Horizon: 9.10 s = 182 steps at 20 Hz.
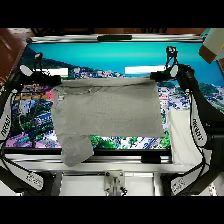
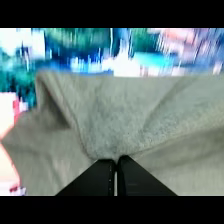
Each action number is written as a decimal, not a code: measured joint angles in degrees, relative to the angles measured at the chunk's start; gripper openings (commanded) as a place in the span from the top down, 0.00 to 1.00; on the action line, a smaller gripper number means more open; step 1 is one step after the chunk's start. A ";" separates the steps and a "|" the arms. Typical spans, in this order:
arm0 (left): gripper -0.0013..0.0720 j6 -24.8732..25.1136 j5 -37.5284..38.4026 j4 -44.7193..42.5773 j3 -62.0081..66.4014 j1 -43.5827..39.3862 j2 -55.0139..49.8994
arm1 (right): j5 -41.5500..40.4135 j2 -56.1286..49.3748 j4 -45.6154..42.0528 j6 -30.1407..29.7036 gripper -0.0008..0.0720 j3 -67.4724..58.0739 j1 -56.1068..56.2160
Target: Fold the shirts.
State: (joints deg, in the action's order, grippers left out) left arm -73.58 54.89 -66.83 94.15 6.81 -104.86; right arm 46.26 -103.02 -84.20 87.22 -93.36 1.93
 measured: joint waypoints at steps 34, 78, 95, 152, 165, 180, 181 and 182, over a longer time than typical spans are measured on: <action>0.31 2.27 22.27 6.16 -62.12 12.17 40.39 | 38.56 27.58 2.29 -8.46 0.33 18.23 -12.31; 0.94 6.78 13.90 13.22 -56.96 7.10 42.14 | 19.10 30.03 8.92 -3.08 0.89 44.72 -5.05; 0.92 6.40 7.76 20.57 -12.31 6.64 8.70 | 8.11 1.36 8.31 -3.32 0.54 5.09 -3.82; 0.94 0.72 4.72 39.34 -3.67 -27.34 3.67 | 30.62 35.04 25.99 6.25 0.89 3.02 4.98; 0.94 -0.85 18.71 28.85 -3.69 7.87 28.50 | 5.99 8.13 35.89 0.24 0.81 3.04 26.95; 0.94 -0.74 20.76 24.63 -5.05 9.22 29.88 | 30.58 11.54 15.54 3.72 0.14 8.79 9.79; 0.94 -0.70 20.76 24.55 -5.05 9.22 29.88 | 32.00 11.76 16.11 3.93 0.14 11.37 7.96; 0.94 -0.68 20.79 24.30 -5.05 9.22 29.88 | 32.74 11.93 17.64 3.80 0.14 14.51 6.29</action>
State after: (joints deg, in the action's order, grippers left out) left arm -74.26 75.68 -42.52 89.10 16.03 -74.98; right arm 79.00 -91.09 -66.57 91.02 -78.85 8.23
